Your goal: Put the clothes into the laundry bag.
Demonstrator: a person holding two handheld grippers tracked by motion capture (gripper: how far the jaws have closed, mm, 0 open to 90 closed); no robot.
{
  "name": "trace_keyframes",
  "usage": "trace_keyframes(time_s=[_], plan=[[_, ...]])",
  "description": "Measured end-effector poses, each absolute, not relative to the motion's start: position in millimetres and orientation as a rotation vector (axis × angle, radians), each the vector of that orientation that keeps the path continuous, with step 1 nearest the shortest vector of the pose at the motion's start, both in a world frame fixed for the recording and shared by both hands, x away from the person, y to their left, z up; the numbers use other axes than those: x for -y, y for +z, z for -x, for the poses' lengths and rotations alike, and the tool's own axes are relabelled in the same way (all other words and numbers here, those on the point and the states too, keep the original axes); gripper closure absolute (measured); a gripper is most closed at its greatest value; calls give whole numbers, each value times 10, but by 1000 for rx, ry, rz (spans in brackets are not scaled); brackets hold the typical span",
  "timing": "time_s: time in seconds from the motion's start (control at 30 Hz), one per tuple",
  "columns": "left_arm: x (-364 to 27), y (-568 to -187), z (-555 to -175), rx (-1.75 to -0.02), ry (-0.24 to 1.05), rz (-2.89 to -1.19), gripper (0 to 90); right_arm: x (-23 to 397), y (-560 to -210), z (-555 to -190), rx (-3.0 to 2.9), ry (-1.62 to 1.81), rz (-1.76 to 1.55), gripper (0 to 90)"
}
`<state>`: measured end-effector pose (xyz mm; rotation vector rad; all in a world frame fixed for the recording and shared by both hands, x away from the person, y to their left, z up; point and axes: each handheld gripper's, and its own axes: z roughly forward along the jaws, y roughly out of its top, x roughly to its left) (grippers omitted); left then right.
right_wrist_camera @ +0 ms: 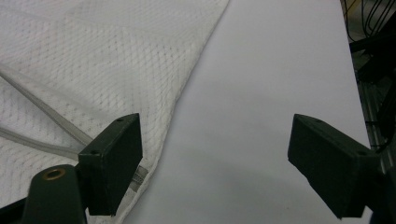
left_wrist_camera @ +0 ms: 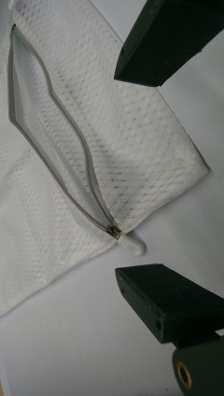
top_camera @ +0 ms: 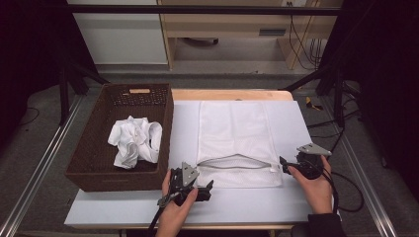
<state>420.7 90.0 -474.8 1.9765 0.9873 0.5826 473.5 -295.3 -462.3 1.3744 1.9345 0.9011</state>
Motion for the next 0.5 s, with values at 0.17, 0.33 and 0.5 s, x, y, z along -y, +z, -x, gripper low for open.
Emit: trace_keyframes(time_s=[0.17, 0.33, 0.5], plan=[[-895, -4760, -4210, -995, 589, -1980, 67, 2927, -4631, -4730, -1957, 891, -1350, 206], [-879, -4780, -4209, -997, 573, -1981, 67, 2843, -4611, -4722, -2006, 888, -1286, 260], [-850, -4791, -4207, -996, 554, -2002, 67, 2699, -4596, -4712, -2061, 888, -1209, 317]])
